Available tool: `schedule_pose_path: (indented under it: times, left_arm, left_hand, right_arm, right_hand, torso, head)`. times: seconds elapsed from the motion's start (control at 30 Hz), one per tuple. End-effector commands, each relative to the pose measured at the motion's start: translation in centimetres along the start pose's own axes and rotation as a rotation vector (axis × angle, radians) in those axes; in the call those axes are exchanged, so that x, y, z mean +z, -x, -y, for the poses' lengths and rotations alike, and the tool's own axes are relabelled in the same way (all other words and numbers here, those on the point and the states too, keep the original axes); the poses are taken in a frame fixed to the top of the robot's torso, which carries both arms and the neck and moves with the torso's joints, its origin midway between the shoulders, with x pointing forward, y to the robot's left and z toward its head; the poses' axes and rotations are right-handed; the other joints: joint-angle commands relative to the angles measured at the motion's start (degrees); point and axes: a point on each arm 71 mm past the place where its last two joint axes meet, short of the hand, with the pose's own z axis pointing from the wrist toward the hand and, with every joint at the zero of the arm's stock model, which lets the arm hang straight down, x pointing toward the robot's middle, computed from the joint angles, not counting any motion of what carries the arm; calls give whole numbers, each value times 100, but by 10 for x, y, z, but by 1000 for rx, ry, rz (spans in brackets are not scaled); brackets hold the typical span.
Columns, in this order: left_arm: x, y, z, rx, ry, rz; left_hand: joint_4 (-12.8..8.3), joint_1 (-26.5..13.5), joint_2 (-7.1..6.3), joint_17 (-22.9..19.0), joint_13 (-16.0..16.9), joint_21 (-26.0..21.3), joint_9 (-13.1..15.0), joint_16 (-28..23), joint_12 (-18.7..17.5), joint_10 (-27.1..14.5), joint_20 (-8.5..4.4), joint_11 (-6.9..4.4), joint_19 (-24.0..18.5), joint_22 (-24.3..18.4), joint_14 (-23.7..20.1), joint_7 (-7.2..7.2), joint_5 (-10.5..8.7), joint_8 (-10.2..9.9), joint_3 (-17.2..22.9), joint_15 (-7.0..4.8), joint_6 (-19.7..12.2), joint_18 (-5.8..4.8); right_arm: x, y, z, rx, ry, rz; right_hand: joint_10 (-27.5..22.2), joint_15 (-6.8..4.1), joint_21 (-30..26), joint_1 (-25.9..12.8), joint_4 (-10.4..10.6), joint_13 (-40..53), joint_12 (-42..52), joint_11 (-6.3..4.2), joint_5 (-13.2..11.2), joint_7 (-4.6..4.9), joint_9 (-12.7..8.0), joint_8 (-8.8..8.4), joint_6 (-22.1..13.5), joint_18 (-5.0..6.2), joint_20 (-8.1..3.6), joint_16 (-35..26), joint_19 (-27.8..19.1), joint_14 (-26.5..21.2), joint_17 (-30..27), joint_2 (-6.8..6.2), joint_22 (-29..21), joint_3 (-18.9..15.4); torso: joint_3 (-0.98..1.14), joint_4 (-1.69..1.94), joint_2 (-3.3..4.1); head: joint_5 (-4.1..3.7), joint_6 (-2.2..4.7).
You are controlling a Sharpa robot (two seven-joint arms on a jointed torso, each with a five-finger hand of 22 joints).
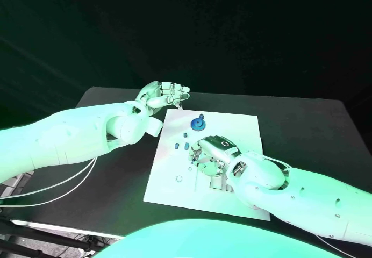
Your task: Assemble the parts on the task board
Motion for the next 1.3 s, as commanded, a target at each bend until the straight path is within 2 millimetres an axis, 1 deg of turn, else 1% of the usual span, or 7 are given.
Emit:
schedule_pose_path:
  times: [0.03, 0.37, 0.63, 0.73, 0.9, 1.1, 1.3]
  left_arm:
    - [1, -2, 1, -7, -7, -4]
    - [1, -3, 1, -8, -5, -7]
    - [2, -4, 1, -8, -3, -9]
    - [2, -4, 1, -9, -2, -9]
    - [2, -3, 1, -8, -1, -8]
    - [2, -3, 1, -9, 0, -9]
    - [2, -3, 0, -9, 2, -10]
  left_hand:
    - [-6, 15, 31, -7, 7, -28, 2, -25, 18, -22, 36, -4, -13, -6, -36, 6, 4, -4, -24, 10, -23, 73]
    - [-3, 10, 30, -10, 6, -34, 3, -28, 21, -32, 38, -2, -16, -8, -41, 7, 4, -2, -29, 14, -25, 72]
    - [-3, 10, 30, -10, 6, -34, 3, -28, 21, -32, 38, -2, -16, -8, -41, 7, 4, -2, -29, 14, -25, 72]
    - [-3, 10, 30, -10, 6, -34, 3, -28, 21, -32, 38, -2, -16, -8, -41, 7, 4, -2, -29, 14, -25, 72]
    - [-3, 10, 30, -10, 6, -34, 3, -28, 21, -32, 38, -2, -16, -8, -41, 7, 4, -2, -29, 14, -25, 72]
    - [-1, 6, 30, -15, 5, -42, 4, -32, 25, -47, 42, 1, -20, -12, -48, 8, 5, 1, -36, 17, -27, 72]
    - [-1, 6, 30, -15, 5, -42, 4, -32, 25, -47, 42, 1, -20, -12, -48, 8, 5, 1, -36, 17, -27, 72]
  right_arm:
    - [0, -4, -3, -7, 21, -25]
    - [0, -9, -5, -6, 27, -49]
    - [0, -12, -5, -7, 29, -65]
    - [-1, -12, -4, -8, 26, -70]
    - [-1, -13, -3, -10, 23, -75]
    - [1, -14, -3, -16, 19, -77]
    - [3, -19, -3, -39, 14, -96]
  right_hand:
    - [364, -46, -33, -15, -27, 46, 7, -314, 15, 17, 7, -7, 18, -102, 13, -26, 17, 200, -6, 30, 661, 11]
    - [363, -43, -36, -20, -33, 48, -1, -311, 14, 20, 8, -11, 14, -102, 14, -24, 16, 201, -5, 32, 662, 17]
    - [363, -43, -36, -20, -33, 48, -1, -311, 14, 20, 8, -11, 14, -102, 14, -24, 16, 201, -5, 32, 662, 17]
    - [364, -42, -34, -24, -37, 50, -5, -310, 13, 22, 10, -13, 12, -102, 14, -21, 17, 202, 0, 33, 664, 21]
    - [364, -42, -34, -24, -37, 50, -5, -310, 13, 22, 10, -13, 12, -102, 14, -21, 17, 202, 0, 33, 664, 21]
    - [364, -42, -34, -24, -37, 50, -5, -310, 13, 22, 10, -13, 12, -102, 14, -21, 17, 202, 0, 33, 664, 21]
    - [363, -40, -49, -33, -45, 53, -14, -307, 10, 26, 13, -16, 9, -100, 16, -25, 11, 201, -9, 34, 662, 26]
  torso:
    - [2, 1, -1]
    - [1, -5, -3]
    - [2, -6, -4]
    - [2, 1, -4]
    - [1, -7, -3]
    - [4, 3, -2]
    - [5, 0, 1]
  head:
    - [53, -8]
    - [109, -8]
    - [120, -8]
    - [116, -8]
    - [125, -8]
    - [126, -8]
    - [143, -8]
